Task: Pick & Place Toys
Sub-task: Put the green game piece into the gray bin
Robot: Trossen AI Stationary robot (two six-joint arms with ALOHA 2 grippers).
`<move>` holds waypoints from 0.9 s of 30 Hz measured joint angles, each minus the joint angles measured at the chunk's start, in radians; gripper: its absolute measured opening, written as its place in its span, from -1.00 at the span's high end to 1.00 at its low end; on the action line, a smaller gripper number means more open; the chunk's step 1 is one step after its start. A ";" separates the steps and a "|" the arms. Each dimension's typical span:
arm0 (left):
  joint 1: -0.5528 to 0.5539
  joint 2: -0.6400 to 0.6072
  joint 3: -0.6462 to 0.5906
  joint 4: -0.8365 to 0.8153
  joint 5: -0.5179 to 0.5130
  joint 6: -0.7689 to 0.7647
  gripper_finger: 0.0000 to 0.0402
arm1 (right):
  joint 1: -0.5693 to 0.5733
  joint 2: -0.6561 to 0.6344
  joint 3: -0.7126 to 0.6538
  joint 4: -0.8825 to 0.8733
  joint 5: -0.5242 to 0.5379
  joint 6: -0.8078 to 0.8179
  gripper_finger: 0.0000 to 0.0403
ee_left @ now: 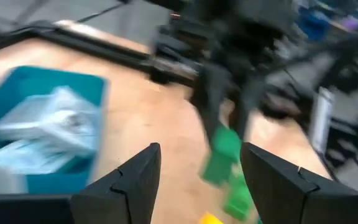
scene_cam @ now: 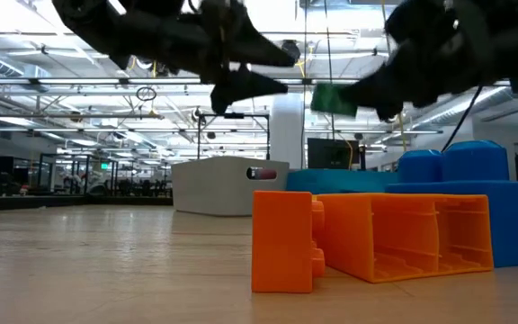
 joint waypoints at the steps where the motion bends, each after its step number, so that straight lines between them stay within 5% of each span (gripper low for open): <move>1: -0.020 0.000 0.000 0.000 0.004 0.025 -0.13 | 0.008 -0.014 0.000 0.005 0.000 0.000 0.89; 10: -0.120 0.000 0.016 0.003 -0.075 0.109 -0.13 | 0.044 -0.041 0.000 0.062 0.001 -0.033 0.86; 27: -0.109 0.193 0.204 -0.021 -0.066 0.199 -0.13 | 0.043 -0.042 0.000 0.067 -0.029 -0.030 0.88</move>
